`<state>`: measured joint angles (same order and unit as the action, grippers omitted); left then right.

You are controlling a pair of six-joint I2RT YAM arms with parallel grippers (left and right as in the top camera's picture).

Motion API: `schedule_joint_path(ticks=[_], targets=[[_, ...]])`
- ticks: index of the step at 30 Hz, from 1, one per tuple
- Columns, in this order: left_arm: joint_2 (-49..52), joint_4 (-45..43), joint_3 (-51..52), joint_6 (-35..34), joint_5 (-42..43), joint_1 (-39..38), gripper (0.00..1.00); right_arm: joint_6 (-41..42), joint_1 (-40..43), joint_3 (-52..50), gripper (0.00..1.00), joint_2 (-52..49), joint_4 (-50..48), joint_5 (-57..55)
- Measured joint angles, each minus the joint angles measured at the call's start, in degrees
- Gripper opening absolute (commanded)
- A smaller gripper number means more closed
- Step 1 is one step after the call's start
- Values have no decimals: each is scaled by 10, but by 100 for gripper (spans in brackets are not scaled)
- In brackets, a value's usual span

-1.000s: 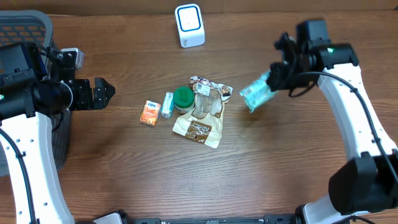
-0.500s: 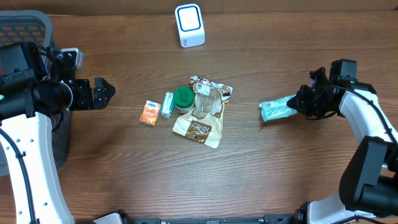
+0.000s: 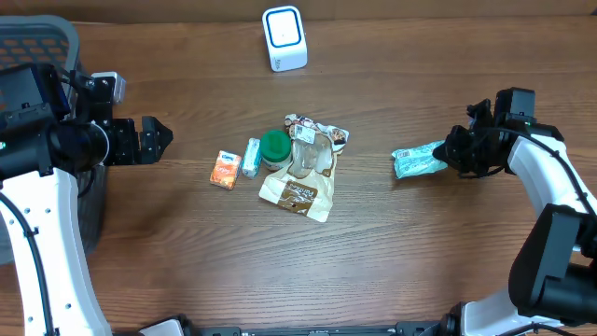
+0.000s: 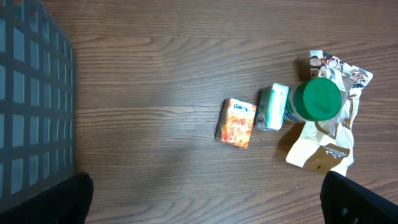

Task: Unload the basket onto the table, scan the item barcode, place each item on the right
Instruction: 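Reach the right gripper to the snack bag and grasp it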

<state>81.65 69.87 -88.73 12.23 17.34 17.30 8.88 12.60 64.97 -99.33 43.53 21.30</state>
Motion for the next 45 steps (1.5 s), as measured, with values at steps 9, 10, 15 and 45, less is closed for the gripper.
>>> schedule_joint_path(ticks=[9, 10, 15, 45], targets=[[0, 0, 0, 0, 0, 0, 100, 22, 0, 0, 100, 0, 31, -13], [0, 0, 0, 0, 0, 0, 100, 25, 0, 0, 100, 0, 42, -12], [0, 0, 0, 0, 0, 0, 100, 20, -7, 19, 100, 0, 105, -9], [0, 0, 0, 0, 0, 0, 100, 47, -562, 130, 92, 7, 5, -232]])
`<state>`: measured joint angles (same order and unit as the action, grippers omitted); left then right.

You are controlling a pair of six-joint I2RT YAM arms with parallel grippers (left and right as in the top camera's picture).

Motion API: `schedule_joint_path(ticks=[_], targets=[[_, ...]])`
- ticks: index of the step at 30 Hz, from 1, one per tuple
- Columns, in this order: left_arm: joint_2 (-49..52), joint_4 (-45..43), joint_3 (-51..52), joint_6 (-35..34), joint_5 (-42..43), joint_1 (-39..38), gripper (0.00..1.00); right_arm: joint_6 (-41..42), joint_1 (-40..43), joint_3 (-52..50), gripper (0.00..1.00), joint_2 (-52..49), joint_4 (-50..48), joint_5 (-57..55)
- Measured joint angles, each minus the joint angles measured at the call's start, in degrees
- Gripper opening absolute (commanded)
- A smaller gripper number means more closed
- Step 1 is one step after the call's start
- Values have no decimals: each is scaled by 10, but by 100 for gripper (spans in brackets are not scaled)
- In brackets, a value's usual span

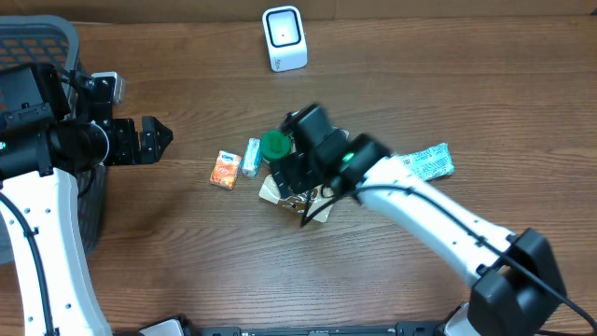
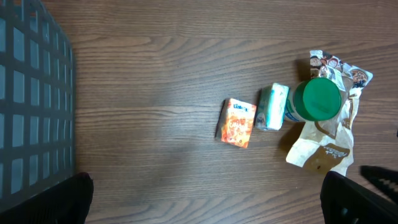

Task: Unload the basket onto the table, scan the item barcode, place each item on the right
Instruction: 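Reach the right gripper to the snack bag and grasp it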

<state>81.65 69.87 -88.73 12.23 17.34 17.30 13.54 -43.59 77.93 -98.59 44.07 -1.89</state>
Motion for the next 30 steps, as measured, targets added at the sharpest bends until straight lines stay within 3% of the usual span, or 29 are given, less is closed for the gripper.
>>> schedule_joint_path(ticks=[5, 19, 22, 26, 30], targets=[[0, 0, 0, 0, 0, 0, 100, -34, -48, 1, 100, -48, -20, -86], [0, 0, 0, 0, 0, 0, 99, -78, -95, 1, 100, -167, -21, -247], [0, 0, 0, 0, 0, 0, 99, -90, -90, 3, 84, -183, -21, -259], [0, 0, 0, 0, 0, 0, 100, -103, -90, 4, 44, -195, -29, -275], [0, 0, 0, 0, 0, 0, 100, -108, -89, 5, 19, -197, -43, -298]])
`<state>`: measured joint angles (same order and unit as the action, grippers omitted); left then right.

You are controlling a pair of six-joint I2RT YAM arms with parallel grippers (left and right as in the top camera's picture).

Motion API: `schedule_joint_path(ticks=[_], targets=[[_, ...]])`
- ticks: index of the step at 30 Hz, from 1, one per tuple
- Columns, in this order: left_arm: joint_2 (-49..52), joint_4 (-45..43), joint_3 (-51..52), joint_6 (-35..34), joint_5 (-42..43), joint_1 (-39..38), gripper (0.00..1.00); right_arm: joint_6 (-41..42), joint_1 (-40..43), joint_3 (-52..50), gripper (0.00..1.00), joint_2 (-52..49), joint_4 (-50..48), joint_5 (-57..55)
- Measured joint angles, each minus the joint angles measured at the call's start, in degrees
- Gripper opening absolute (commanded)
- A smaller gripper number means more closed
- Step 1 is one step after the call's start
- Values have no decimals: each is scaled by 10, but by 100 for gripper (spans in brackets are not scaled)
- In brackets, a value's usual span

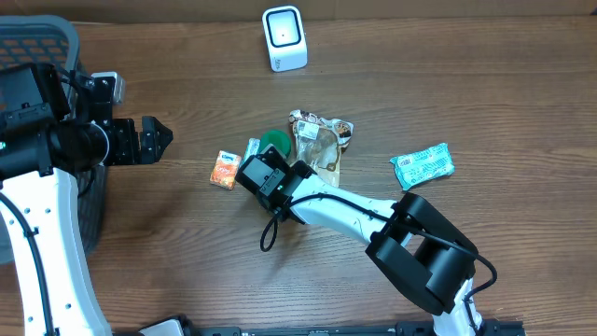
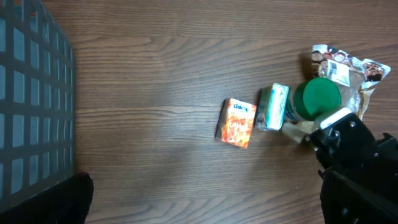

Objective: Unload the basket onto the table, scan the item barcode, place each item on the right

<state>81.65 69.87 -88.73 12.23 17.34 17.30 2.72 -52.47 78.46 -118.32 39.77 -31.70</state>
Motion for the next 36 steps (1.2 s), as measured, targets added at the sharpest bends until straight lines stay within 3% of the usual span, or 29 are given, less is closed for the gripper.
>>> schedule_joint_path(ticks=[2, 3, 13, 19, 28, 36], targets=[[0, 0, 0, 0, 0, 0, 100, -3, 0, 1, 5, 0, -3, -5], [0, 0, 0, 0, 0, 0, 100, -2, 0, 2, 4, 0, -5, -7], [0, 0, 0, 0, 0, 0, 99, 45, 0, 6, 4, 13, 41, -4], [0, 0, 0, 0, 0, 0, 100, 66, 0, 6, 4, 114, 79, 55], [0, 0, 0, 0, 0, 0, 100, 126, 41, 22, 4, 315, 98, 289], [0, 0, 0, 0, 0, 0, 100, 155, 162, 22, 4, 344, 136, 534]])
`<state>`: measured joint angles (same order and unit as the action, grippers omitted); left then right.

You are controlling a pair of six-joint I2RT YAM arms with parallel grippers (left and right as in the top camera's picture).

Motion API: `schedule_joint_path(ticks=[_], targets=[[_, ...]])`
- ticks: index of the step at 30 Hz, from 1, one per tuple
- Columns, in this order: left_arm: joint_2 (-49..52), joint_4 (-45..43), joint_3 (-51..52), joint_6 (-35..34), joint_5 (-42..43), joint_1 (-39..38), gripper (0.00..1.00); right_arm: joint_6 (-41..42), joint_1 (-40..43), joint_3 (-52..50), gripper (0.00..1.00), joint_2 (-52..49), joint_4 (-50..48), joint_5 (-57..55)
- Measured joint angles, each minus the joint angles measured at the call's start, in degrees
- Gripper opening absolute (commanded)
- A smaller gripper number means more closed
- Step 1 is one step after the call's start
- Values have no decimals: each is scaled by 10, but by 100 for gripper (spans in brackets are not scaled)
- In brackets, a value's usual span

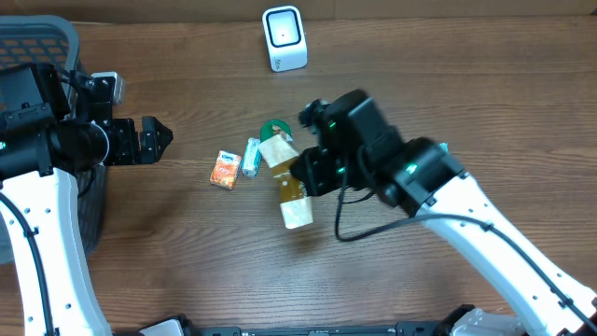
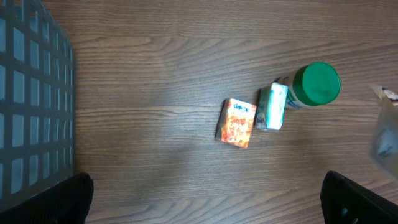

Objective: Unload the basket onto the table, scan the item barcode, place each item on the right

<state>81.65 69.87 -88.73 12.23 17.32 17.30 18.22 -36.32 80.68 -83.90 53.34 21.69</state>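
My right gripper (image 1: 300,177) is shut on a tan and brown snack bag (image 1: 293,203), which hangs off the table at mid-table; the bag also shows as a blur at the right edge of the left wrist view (image 2: 385,127). The white barcode scanner (image 1: 284,37) stands at the back edge, well away from the bag. My left gripper (image 1: 160,139) hovers at the left, open and with nothing in it; its dark fingertips (image 2: 62,199) sit in the bottom corners of its own view.
A green-lidded bottle (image 1: 273,131) (image 2: 314,84), a small teal pack (image 1: 251,157) (image 2: 272,107) and an orange box (image 1: 224,170) (image 2: 237,122) lie in a row left of the bag. A dark mesh basket (image 1: 28,47) (image 2: 31,106) stands at the far left.
The snack bag lay on the table beside the bottle with my right gripper low at its left edge. Now it hangs from that gripper, off the table. The left arm has not moved.
My right gripper was at the far right at a teal packet. Then it was over the snack bag in the middle, with the packet lying on the right. Then it was down at the bag's left edge, and now it holds the bag up.
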Motion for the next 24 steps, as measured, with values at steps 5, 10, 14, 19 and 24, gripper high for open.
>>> schedule_joint_path(ticks=[5, 10, 14, 19, 24], targets=[[0, 0, 0, 0, 0, 0, 100, -10, 28, 0, 4, -1, 44, -48], [0, 0, 0, 0, 0, 0, 100, -50, 18, -1, 4, -16, 43, -150], [0, 0, 0, 0, 0, 0, 99, -140, -5, -18, 4, -57, 21, -189], [0, 0, 0, 0, 0, 0, 100, -249, -33, -43, 4, -121, 19, -203], [0, 0, 0, 0, 0, 0, 100, -348, -46, -47, 4, -161, 31, -224]])
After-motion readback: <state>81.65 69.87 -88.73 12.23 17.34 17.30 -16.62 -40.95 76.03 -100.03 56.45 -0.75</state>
